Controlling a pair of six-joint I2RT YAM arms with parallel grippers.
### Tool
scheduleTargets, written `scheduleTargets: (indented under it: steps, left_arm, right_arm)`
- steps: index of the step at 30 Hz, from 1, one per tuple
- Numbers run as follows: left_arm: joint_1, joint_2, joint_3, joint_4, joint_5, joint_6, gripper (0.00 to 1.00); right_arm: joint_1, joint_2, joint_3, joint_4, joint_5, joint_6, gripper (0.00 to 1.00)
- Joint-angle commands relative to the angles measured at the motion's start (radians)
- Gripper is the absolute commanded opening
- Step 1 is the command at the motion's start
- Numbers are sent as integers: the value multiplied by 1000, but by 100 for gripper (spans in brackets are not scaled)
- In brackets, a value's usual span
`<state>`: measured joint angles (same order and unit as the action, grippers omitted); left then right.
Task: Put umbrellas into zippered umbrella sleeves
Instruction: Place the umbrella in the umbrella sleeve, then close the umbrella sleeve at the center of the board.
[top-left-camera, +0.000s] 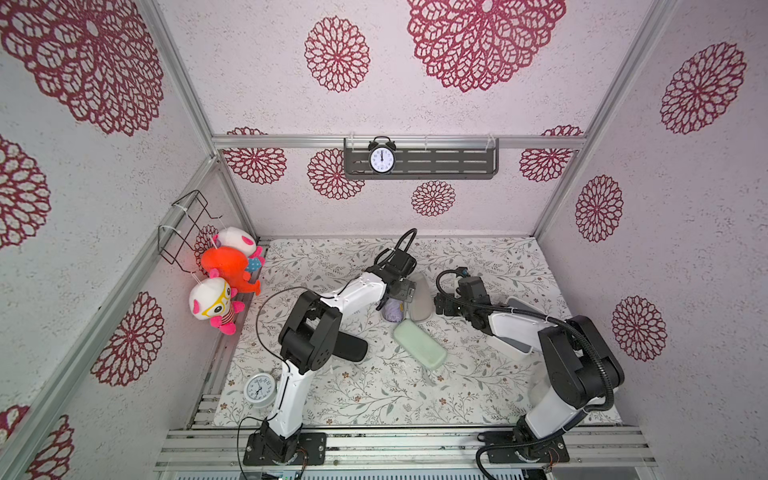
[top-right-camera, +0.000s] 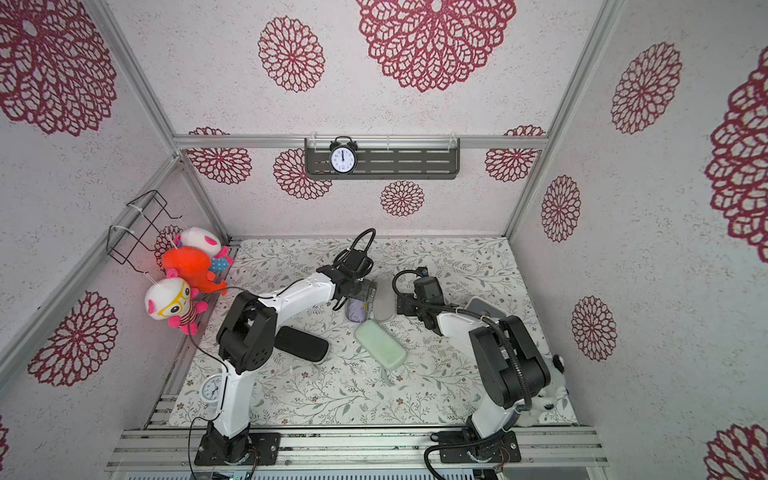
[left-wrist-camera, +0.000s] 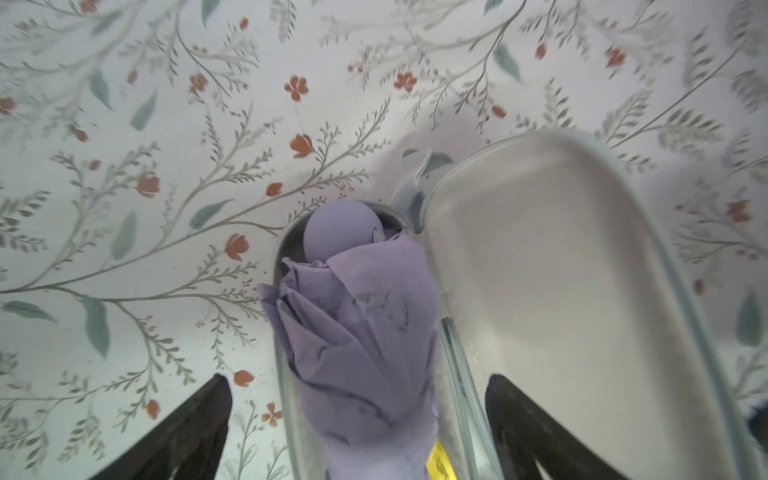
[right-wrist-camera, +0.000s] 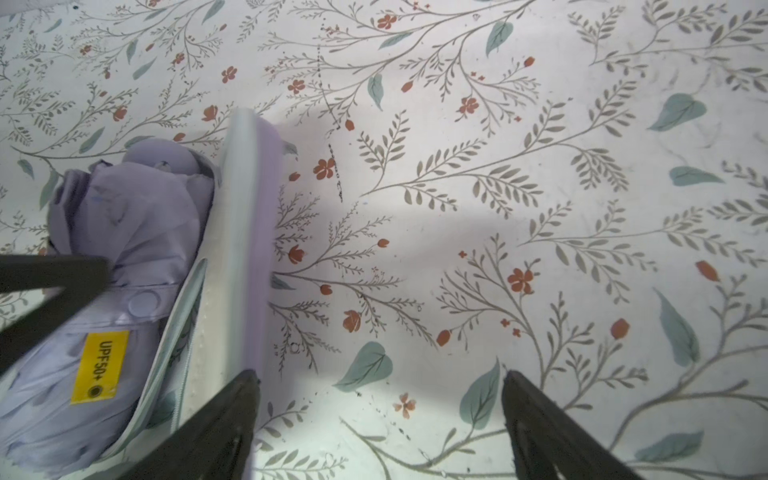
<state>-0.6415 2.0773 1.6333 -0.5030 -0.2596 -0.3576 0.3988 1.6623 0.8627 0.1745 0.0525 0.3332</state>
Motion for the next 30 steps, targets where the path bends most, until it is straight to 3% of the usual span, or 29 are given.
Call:
scheduleTargets:
  steps: [1, 5, 7, 8, 11, 15, 19, 30]
  left_arm:
    - [22, -102, -70, 121, 24, -17, 98]
    - [59, -188, -207, 190, 11, -48, 100]
    - [134, -192, -296, 283, 153, -103, 76]
    - [160, -188, -319, 319, 220, -120, 71]
    - [181, -138, -318, 388, 270, -103, 64]
    - [176, -33, -227, 318, 287, -109, 54]
    - [173, 21, -216, 293, 292, -134, 36]
    - [162, 26, -277, 401, 350, -149, 42]
  right_arm:
    - [-9, 5, 54, 5, 24, -4, 92]
    - [-12, 77, 106, -25, 46, -18, 86]
    - [-12, 120, 138, -22, 15, -26, 78]
    - [-6, 136, 153, -19, -10, -32, 76]
    - [53, 185, 223, -44, 8, -62, 75]
    - [89, 259, 317, -78, -1, -62, 75]
    - [127, 304, 382, -97, 2, -81, 75]
    - [204, 362, 471, -119, 4, -131, 75]
